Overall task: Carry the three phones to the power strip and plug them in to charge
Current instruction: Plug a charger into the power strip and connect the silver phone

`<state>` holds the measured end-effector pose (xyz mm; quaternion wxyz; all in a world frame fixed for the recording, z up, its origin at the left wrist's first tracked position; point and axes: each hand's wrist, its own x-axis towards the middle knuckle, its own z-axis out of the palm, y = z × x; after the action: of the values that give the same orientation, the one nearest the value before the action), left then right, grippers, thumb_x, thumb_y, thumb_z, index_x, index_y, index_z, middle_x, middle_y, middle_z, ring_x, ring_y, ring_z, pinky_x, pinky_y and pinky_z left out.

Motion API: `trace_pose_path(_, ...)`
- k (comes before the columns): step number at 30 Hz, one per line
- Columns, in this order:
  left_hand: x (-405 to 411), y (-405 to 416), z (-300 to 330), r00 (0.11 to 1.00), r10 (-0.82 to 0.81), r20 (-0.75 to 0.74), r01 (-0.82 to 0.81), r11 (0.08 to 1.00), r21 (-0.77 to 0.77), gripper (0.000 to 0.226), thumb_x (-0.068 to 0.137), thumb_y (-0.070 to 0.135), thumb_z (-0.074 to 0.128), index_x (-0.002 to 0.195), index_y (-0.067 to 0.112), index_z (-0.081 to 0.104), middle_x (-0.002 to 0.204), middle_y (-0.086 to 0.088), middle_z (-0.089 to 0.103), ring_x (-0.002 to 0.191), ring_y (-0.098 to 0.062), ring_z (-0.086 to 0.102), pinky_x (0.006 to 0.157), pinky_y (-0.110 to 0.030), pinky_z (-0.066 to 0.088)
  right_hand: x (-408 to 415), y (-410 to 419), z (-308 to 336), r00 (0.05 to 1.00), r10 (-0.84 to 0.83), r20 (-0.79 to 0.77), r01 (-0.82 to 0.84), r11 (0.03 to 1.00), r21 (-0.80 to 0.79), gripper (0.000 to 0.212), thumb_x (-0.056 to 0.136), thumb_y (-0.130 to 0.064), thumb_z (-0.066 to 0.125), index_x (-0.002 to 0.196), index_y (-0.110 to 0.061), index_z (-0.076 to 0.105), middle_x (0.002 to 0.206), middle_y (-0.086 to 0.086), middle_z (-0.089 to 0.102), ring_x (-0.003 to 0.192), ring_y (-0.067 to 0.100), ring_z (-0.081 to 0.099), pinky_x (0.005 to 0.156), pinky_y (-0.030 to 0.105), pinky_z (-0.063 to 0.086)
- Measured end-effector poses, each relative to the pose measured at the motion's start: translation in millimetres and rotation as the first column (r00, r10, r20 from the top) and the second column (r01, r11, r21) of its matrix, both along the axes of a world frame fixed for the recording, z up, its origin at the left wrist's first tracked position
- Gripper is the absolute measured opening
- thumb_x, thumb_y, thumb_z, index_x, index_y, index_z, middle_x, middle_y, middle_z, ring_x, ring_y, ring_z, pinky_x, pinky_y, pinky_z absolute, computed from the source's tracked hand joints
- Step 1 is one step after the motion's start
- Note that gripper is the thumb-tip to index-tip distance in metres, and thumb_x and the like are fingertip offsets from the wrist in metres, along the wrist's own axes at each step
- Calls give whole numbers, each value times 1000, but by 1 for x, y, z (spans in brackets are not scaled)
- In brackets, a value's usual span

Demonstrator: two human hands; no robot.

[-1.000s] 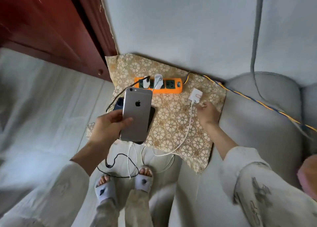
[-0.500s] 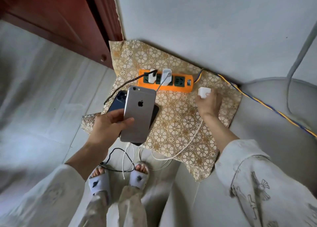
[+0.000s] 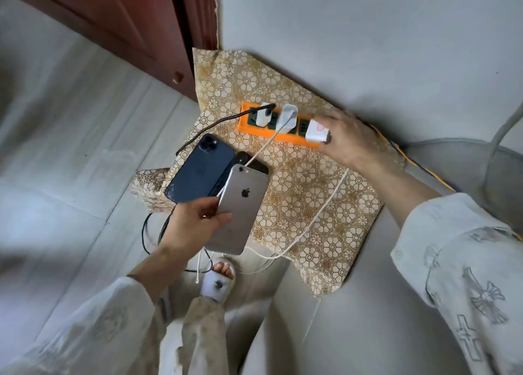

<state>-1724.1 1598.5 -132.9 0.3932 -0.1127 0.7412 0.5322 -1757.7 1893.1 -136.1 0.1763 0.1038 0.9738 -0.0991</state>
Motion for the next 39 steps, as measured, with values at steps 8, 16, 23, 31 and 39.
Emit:
trace_pose_path(8, 8, -8, -8, 1000, -18, 8, 19, 998, -55, 33, 75, 5, 69, 71, 38, 69, 75, 3, 72, 80, -26, 65, 88, -50, 52, -21, 0, 0, 987, 113, 111, -116, 993, 26, 57, 80, -9, 62, 134, -12, 45, 136, 15, 43, 125, 33, 31, 99, 51, 39)
trace_pose_path(16, 1, -12, -8, 999, 36, 25, -35, 999, -34, 41, 76, -1, 67, 65, 39, 66, 56, 25, 67, 67, -9, 60, 71, -29, 49, -11, -5, 10, 999, -20, -33, 18, 998, -60, 61, 72, -15, 74, 126, -12, 46, 127, 17, 52, 121, 31, 43, 97, 44, 40)
trace_pose_path(23, 0, -19, -10, 1000, -23, 3, 23, 998, -57, 27, 76, 0, 67, 86, 24, 71, 63, 19, 68, 68, -11, 61, 72, -28, 50, -24, -12, 10, 1000, -6, 8, 7, 998, -55, 58, 73, -19, 75, 125, -5, 52, 124, 19, 57, 116, 33, 49, 97, 41, 40)
trace_pose_path(31, 23, 35, -35, 973, -232, 5, 230, 959, -169, 24, 84, 11, 57, 105, 16, 66, 97, -7, 71, 85, -24, 63, 70, -27, 48, -32, -15, 9, 997, 2, 75, 2, 999, -49, 53, 75, -20, 73, 123, -9, 54, 119, 18, 58, 107, 33, 57, 93, 43, 48)
trace_pose_path(39, 14, 82, -39, 942, -328, -64, 307, 925, -225, 37, 84, -1, 44, 119, 9, 55, 109, -18, 65, 93, -32, 61, 75, -36, 55, -34, -18, 4, 992, 77, 98, -77, 997, -4, 38, 80, -17, 66, 113, -2, 54, 117, 20, 56, 115, 32, 47, 95, 43, 44)
